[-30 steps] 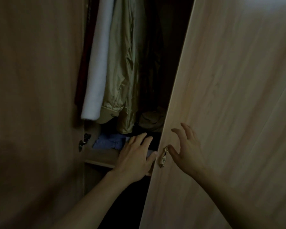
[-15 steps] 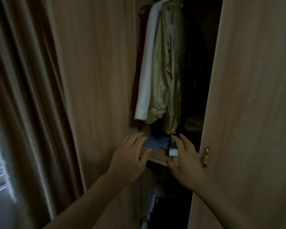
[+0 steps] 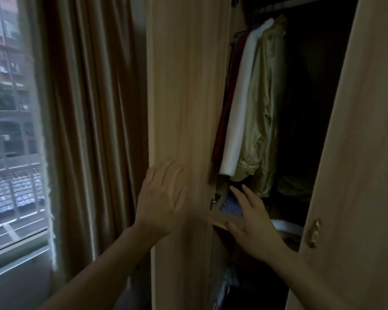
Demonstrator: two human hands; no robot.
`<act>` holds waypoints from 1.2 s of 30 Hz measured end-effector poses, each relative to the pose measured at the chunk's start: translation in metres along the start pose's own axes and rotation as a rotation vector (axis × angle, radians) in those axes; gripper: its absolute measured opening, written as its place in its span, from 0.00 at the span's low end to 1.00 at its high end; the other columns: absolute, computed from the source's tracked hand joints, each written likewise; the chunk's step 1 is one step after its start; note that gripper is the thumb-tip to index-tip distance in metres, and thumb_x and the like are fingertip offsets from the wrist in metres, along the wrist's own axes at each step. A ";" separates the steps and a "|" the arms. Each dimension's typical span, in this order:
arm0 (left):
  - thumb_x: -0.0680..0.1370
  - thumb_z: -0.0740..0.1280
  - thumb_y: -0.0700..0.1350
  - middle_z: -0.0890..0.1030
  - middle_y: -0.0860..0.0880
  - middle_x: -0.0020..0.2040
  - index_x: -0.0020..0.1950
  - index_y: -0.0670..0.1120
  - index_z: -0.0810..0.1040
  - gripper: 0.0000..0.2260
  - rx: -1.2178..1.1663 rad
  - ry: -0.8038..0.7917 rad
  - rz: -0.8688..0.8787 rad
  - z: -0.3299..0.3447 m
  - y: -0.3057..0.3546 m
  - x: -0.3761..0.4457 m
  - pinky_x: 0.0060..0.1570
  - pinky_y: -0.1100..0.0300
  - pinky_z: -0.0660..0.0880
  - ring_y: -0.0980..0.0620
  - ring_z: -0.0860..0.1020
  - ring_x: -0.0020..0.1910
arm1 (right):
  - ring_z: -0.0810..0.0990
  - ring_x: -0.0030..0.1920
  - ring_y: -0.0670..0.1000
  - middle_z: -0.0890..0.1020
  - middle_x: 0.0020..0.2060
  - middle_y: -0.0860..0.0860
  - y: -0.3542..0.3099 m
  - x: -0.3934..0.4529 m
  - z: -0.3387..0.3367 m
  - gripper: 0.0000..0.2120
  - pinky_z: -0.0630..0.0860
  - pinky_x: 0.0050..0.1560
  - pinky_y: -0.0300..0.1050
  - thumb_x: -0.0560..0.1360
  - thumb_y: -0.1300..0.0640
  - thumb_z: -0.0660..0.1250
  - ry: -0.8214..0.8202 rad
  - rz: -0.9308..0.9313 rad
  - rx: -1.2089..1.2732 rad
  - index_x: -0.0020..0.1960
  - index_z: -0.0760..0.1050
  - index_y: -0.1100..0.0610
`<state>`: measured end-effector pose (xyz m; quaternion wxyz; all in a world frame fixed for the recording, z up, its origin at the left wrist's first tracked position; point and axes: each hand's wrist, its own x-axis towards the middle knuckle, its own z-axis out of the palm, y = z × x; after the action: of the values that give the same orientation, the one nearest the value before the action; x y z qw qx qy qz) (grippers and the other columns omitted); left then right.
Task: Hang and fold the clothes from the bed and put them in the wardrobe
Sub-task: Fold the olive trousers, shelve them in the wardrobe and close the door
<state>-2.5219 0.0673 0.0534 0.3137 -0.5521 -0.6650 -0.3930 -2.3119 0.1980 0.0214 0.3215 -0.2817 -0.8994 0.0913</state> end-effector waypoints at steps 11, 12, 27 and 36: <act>0.78 0.68 0.54 0.56 0.48 0.79 0.81 0.49 0.41 0.43 -0.361 -0.125 -0.296 0.003 -0.071 0.045 0.76 0.47 0.59 0.47 0.59 0.77 | 0.51 0.78 0.52 0.49 0.78 0.47 -0.046 0.023 0.039 0.37 0.61 0.74 0.53 0.77 0.48 0.67 0.042 0.094 -0.042 0.78 0.49 0.43; 0.77 0.69 0.54 0.57 0.48 0.78 0.81 0.50 0.43 0.43 -0.391 -0.099 -0.294 0.007 -0.076 0.046 0.75 0.44 0.62 0.46 0.61 0.75 | 0.51 0.78 0.52 0.49 0.78 0.46 -0.046 0.022 0.037 0.36 0.61 0.74 0.53 0.77 0.48 0.67 0.046 0.124 -0.064 0.78 0.50 0.43; 0.77 0.70 0.36 0.71 0.56 0.62 0.76 0.51 0.67 0.29 -0.806 -0.007 -0.143 0.033 -0.056 0.042 0.52 0.69 0.75 0.58 0.75 0.56 | 0.52 0.77 0.47 0.54 0.77 0.45 -0.024 0.019 0.028 0.36 0.59 0.75 0.47 0.77 0.47 0.67 0.097 0.198 -0.099 0.78 0.51 0.46; 0.83 0.60 0.38 0.62 0.59 0.75 0.77 0.66 0.57 0.30 -0.838 -0.217 0.069 0.070 -0.008 0.039 0.65 0.68 0.70 0.61 0.67 0.71 | 0.54 0.76 0.45 0.54 0.77 0.45 0.001 0.020 0.020 0.38 0.61 0.75 0.48 0.77 0.45 0.66 0.125 0.192 -0.064 0.79 0.49 0.47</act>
<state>-2.5359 0.1463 0.0510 0.0035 -0.6919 -0.4581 -0.5580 -2.3362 0.2104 0.0162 0.3578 -0.3817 -0.8489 0.0752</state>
